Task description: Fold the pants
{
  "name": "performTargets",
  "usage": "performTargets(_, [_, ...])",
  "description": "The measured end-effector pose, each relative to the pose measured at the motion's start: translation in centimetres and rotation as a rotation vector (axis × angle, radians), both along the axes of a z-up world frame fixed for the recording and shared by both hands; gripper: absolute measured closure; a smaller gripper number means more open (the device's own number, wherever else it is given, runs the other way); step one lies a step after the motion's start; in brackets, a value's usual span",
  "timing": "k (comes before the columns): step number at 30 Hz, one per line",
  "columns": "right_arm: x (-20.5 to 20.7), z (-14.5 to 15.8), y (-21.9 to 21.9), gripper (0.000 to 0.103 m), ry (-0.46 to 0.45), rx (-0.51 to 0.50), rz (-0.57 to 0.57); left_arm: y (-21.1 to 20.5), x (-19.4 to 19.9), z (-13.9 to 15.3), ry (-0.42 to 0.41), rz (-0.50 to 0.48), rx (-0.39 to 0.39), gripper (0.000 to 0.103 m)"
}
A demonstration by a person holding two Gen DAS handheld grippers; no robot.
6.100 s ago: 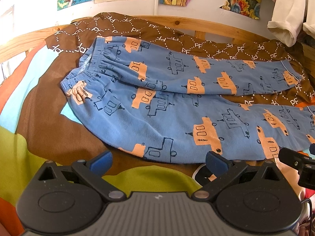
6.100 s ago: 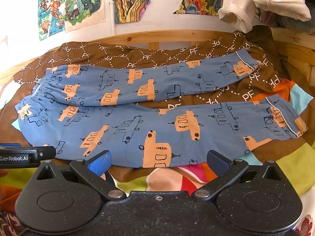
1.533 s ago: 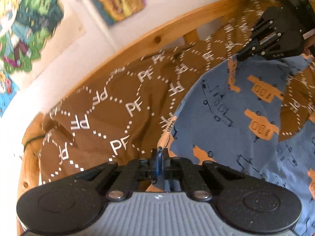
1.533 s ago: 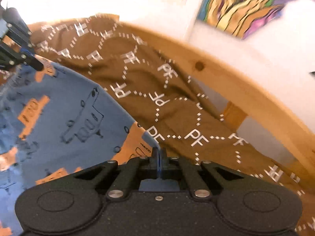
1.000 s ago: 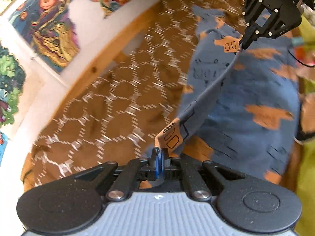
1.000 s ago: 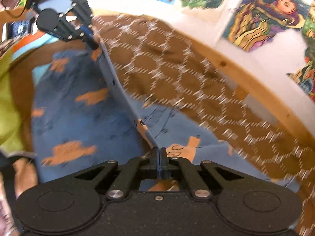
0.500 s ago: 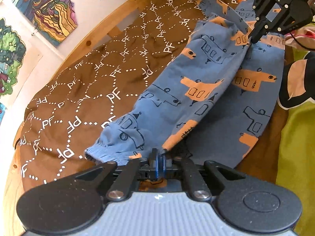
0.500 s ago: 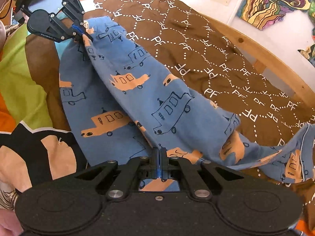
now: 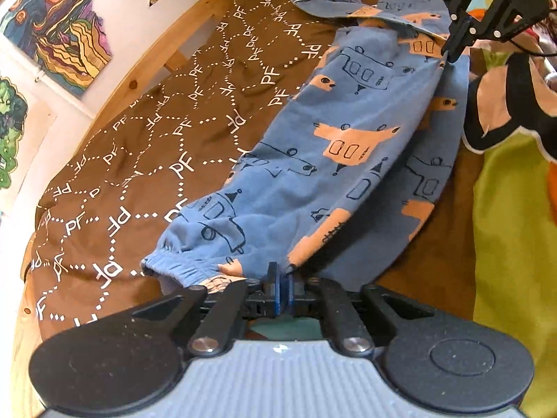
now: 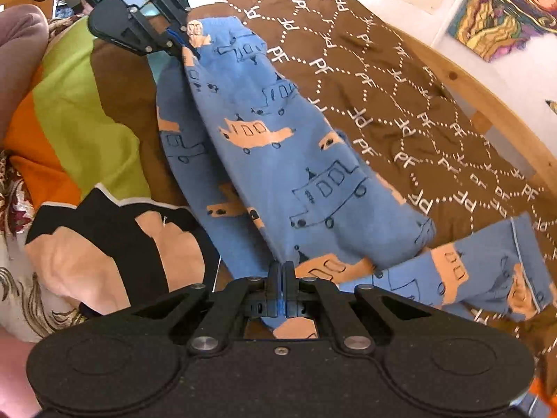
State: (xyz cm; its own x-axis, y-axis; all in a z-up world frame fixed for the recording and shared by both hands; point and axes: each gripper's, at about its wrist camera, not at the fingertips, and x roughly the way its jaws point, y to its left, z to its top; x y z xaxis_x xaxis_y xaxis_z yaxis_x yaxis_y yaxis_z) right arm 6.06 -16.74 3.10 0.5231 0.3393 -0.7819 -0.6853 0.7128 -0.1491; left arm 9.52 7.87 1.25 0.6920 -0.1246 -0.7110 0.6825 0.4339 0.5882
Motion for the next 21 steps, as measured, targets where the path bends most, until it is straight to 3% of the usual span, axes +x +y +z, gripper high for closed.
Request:
performTargets(3, [0.2, -0.6, 0.0, 0.087, -0.004, 0.000, -0.028, -0.2, -0.3, 0.0, -0.011, -0.001, -0.003, 0.093])
performTargets(8, [0.0, -1.1, 0.4, 0.085, -0.036, -0.031, -0.005, -0.3, -0.2, 0.1, -0.015, -0.001, -0.003, 0.092])
performTargets(10, [-0.1, -1.2, 0.4, 0.088, -0.039, -0.032, -0.001, -0.2, -0.4, 0.1, -0.016, -0.007, -0.002, 0.092])
performTargets(12, [-0.2, -1.2, 0.4, 0.101, -0.023, -0.020, 0.000, -0.1, -0.6, 0.1, -0.015, -0.017, -0.001, 0.096])
performTargets(21, [-0.8, -0.5, 0.6, 0.103, -0.003, -0.026, 0.017, 0.1, -1.3, -0.2, -0.030, -0.077, 0.056, 0.100])
